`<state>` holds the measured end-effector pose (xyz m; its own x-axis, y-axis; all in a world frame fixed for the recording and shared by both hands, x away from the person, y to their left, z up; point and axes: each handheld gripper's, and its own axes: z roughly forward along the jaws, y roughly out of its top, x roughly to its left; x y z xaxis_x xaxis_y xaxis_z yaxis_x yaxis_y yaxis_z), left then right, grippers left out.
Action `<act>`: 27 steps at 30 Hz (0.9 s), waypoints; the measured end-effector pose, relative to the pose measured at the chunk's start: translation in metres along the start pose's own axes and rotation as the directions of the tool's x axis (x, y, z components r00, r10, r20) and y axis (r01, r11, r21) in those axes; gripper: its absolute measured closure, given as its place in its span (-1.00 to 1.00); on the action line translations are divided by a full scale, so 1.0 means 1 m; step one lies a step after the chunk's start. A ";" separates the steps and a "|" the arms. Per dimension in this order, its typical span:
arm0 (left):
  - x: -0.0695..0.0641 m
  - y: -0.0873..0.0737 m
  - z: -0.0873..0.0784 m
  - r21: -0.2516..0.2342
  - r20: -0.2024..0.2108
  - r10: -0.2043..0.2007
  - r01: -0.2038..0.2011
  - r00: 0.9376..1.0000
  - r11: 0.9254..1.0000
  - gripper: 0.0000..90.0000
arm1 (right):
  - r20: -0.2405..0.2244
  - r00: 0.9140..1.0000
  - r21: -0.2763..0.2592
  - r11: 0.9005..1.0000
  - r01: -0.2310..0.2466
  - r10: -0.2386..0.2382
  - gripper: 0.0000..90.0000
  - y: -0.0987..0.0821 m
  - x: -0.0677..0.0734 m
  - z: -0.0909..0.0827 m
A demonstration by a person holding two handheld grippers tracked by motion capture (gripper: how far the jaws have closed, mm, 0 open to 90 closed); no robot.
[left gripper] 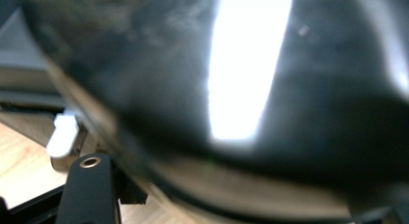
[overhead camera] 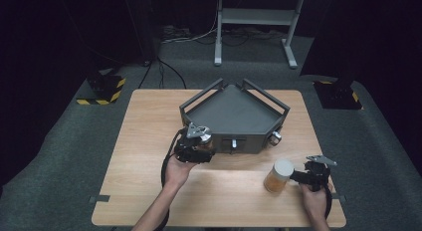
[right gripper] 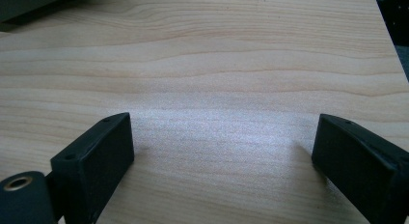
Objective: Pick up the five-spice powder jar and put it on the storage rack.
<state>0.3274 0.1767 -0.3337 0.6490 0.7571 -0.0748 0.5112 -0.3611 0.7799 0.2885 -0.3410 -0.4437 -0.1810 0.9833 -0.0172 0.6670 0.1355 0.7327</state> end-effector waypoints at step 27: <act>0.006 0.054 0.008 -0.098 0.011 -0.027 0.028 1.000 0.995 -0.31 | -0.002 1.000 -0.001 1.000 0.000 0.000 -0.83 0.000 0.000 0.000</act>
<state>0.3634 0.1572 -0.2977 0.6414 0.7604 -0.1024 0.4709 -0.2847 0.8350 0.2883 -0.3414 -0.4438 -0.1822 0.9831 -0.0158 0.6661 0.1352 0.7335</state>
